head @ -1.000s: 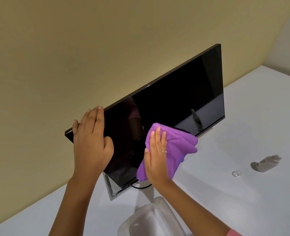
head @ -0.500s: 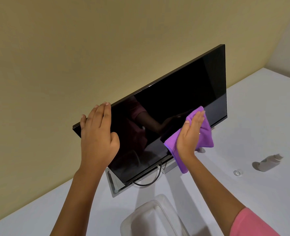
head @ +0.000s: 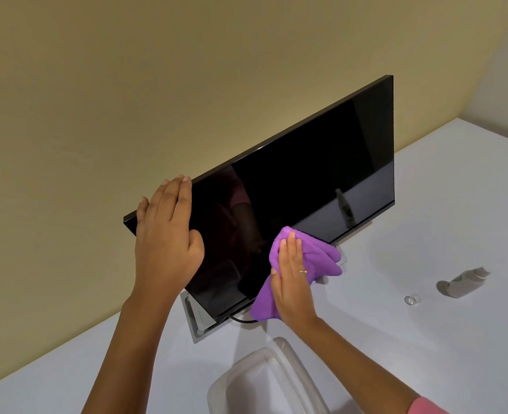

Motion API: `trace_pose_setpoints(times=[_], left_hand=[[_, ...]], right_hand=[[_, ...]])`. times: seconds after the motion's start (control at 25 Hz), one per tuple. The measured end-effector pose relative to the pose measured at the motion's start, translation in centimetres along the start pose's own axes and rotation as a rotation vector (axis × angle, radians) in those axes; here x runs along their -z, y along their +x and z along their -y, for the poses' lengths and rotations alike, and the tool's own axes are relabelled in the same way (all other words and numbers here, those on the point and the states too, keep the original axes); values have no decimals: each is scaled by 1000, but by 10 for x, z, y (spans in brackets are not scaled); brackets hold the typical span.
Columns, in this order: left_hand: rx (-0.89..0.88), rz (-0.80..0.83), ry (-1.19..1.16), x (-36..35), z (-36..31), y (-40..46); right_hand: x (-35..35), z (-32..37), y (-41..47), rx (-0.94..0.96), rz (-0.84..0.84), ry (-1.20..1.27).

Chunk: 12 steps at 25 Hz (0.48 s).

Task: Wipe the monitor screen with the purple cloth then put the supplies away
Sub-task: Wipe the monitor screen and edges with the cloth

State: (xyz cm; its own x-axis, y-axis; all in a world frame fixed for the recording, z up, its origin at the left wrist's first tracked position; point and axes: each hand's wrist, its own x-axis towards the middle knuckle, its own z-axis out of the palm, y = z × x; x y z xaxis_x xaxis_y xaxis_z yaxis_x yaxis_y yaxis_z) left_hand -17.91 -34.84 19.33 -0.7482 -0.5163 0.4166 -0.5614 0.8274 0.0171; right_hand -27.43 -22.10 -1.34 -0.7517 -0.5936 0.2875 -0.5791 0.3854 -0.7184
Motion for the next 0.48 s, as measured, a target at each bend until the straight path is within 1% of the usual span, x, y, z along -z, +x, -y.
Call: trace_pose_setpoints(times=[0.04, 0.08, 0.12, 0.16, 0.2, 0.24, 0.28, 0.36, 0.4, 0.44, 0.48], left_hand=[[-9, 9, -2, 1, 3, -1], [-19, 15, -5, 2, 6, -2], [-27, 18, -8, 3, 9, -3], [-29, 19, -10, 4, 11, -5], [-25, 18, -10, 4, 14, -7], [-16, 16, -10, 5, 17, -9], [-3, 13, -9, 6, 21, -12], [32, 9, -15, 8, 30, -18], [46, 7, -25, 10, 34, -20], [53, 6, -42, 10, 37, -21], [57, 4, -67, 11, 38, -23]], right_hand=[[4, -10, 5, -51, -66, 50], [6, -22, 12, -55, -127, 31], [11, -28, 23, -116, -196, 24], [18, -27, 31, -209, -213, 228], [27, -27, 38, -224, -176, 273], [34, -26, 51, -205, -136, 122], [38, -27, 61, -173, -126, 85], [38, -20, 71, -109, -177, -123], [36, -11, 73, -62, -185, -188], [33, -1, 73, 8, -174, -217], [27, 7, 70, 120, -163, -292]])
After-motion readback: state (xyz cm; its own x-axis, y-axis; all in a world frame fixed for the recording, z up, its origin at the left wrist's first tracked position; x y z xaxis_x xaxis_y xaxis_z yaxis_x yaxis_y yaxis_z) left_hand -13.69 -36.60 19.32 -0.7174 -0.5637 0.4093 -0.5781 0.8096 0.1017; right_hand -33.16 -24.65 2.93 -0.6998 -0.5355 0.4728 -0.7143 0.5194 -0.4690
